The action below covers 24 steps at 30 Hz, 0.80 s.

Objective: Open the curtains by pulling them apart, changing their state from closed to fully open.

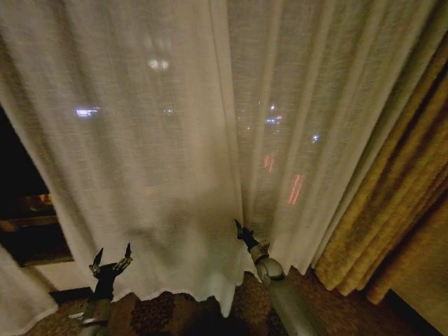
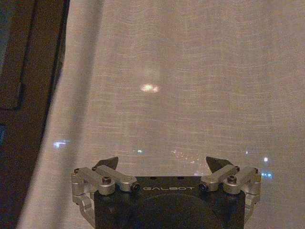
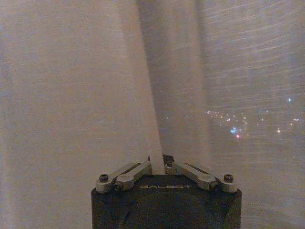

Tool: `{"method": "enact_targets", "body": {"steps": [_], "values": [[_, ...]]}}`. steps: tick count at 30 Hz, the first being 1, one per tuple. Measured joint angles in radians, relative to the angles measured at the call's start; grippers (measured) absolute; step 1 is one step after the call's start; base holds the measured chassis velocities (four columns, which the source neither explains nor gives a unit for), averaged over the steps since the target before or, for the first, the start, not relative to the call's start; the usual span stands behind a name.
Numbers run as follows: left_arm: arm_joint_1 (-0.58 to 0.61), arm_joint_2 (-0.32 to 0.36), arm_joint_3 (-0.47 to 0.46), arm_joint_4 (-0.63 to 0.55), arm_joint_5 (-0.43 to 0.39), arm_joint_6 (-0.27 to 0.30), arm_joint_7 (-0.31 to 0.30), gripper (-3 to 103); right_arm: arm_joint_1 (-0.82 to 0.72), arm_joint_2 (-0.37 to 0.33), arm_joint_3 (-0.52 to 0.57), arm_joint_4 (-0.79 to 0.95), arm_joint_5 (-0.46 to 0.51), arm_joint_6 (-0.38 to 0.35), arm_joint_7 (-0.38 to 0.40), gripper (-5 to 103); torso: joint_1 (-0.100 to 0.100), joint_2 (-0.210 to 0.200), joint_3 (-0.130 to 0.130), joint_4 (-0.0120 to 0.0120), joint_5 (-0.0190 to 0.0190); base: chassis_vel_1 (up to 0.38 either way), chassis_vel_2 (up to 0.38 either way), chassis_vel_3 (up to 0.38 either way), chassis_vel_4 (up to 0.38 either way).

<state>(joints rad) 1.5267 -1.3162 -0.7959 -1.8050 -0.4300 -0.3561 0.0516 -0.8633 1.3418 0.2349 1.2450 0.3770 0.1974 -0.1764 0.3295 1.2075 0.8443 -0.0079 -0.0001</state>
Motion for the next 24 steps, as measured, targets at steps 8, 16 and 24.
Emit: {"method": "enact_targets", "body": {"steps": [8, 16, 24], "values": [[0.0, 0.0, 0.0, 0.0, 0.0, 0.0, 0.0, 100, 0.0, 0.002, -0.001, 0.004, 0.0, -0.001, -0.001, 0, 0.0, 0.0, 0.0, 0.0002, 0.0, -0.289, -0.288, 0.304, 0.283], [0.0, 0.0, 0.0, 0.0, 0.0, 0.0, 0.0, 100, 0.011, -0.002, -0.001, 0.003, 0.0, -0.001, -0.004, 0, 0.0, 0.0, 0.0, -0.0004, 0.0002, -0.344, -0.353, 0.344, 0.374], [0.0, 0.0, 0.0, 0.0, 0.0, 0.0, 0.0, 100, 0.012, 0.0, -0.006, -0.005, -0.029, 0.022, 0.013, 0, 0.0, 0.0, 0.0, -0.0002, -0.0009, -0.218, -0.199, 0.206, 0.198]]}}
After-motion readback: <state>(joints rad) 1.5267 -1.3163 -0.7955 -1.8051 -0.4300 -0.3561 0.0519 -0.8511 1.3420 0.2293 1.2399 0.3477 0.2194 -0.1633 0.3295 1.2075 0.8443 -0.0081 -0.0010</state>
